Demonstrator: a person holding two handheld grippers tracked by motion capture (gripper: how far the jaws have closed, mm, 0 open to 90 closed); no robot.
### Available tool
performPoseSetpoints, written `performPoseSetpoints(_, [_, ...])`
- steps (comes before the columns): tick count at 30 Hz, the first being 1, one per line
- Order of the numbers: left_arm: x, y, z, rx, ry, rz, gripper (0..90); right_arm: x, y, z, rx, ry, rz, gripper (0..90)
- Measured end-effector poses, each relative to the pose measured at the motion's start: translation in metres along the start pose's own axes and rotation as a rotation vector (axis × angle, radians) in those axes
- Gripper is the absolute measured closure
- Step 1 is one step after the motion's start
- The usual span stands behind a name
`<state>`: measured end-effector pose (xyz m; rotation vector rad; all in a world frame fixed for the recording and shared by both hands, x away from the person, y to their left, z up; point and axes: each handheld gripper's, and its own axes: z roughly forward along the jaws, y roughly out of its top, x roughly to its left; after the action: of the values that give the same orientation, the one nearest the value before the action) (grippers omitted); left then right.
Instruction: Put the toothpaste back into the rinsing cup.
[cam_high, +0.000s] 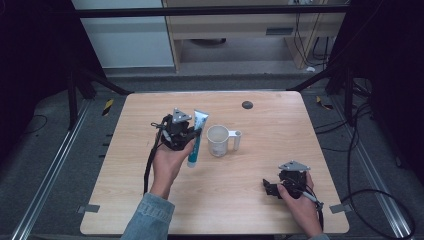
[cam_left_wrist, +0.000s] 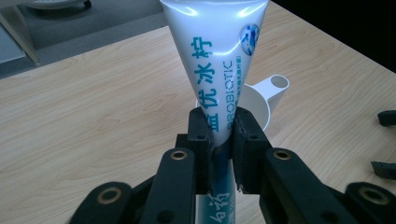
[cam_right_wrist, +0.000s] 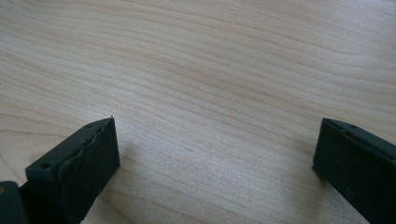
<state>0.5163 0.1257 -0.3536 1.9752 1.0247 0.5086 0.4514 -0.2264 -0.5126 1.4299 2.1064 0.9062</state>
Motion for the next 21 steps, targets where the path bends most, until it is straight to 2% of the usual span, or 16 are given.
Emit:
performPoseSetpoints(11, [-0.013,0.006,-0.004,-0.033,-0.005,0.006,78.8,0.0,0.0,0.0,-0.001,0.0,0.0,0.5])
performPoseSetpoints(21, [-0.024,0.024,-0.01,-0.057,0.004,0.041,78.8,0.0,0.0,0.0,0.0,0.0,0.0,0.5])
